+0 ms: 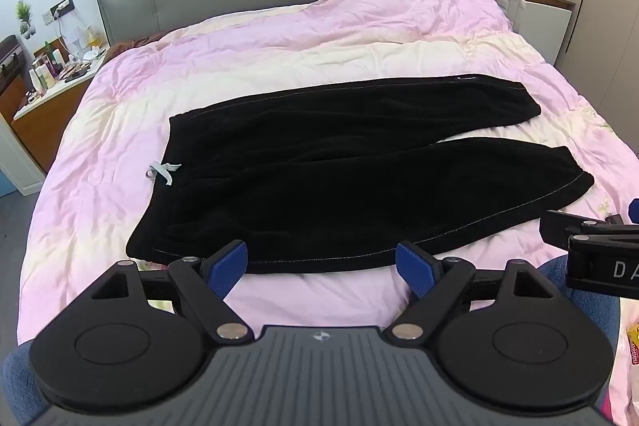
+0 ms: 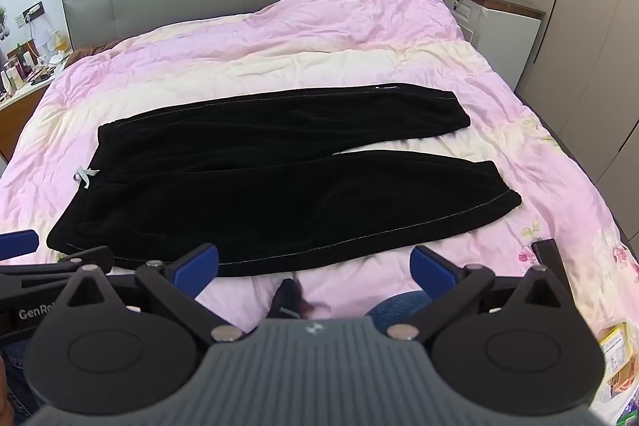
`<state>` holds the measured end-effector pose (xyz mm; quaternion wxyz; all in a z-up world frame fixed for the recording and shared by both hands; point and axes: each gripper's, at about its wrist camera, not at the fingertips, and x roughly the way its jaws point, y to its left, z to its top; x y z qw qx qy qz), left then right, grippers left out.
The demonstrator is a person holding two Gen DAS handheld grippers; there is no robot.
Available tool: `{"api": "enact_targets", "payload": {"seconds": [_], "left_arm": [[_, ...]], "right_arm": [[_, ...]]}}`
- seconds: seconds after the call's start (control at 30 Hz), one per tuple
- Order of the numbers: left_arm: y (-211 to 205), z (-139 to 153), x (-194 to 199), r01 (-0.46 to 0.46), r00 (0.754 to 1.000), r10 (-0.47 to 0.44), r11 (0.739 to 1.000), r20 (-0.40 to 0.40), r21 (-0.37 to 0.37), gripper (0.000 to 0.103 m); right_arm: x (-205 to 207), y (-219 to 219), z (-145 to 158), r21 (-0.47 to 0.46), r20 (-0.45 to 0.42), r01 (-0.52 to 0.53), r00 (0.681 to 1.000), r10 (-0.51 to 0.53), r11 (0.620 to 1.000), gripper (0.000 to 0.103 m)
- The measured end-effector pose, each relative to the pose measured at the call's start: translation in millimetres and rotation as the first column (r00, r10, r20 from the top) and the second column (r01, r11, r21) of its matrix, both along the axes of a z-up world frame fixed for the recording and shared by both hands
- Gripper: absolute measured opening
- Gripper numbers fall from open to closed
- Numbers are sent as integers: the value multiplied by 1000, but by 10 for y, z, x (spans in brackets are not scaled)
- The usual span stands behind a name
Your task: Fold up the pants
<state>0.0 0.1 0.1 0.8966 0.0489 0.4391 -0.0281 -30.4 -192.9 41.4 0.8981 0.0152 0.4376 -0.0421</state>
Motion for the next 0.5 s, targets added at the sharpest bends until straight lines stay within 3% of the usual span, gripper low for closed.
{"api": "enact_targets", "payload": {"seconds": [0.5], "left_arm": [[-3, -10, 3, 6, 1000, -6, 1000, 6, 3, 98]], "right_arm": [[-2, -20, 0, 5, 0, 3, 1000, -3, 1000, 98]]}}
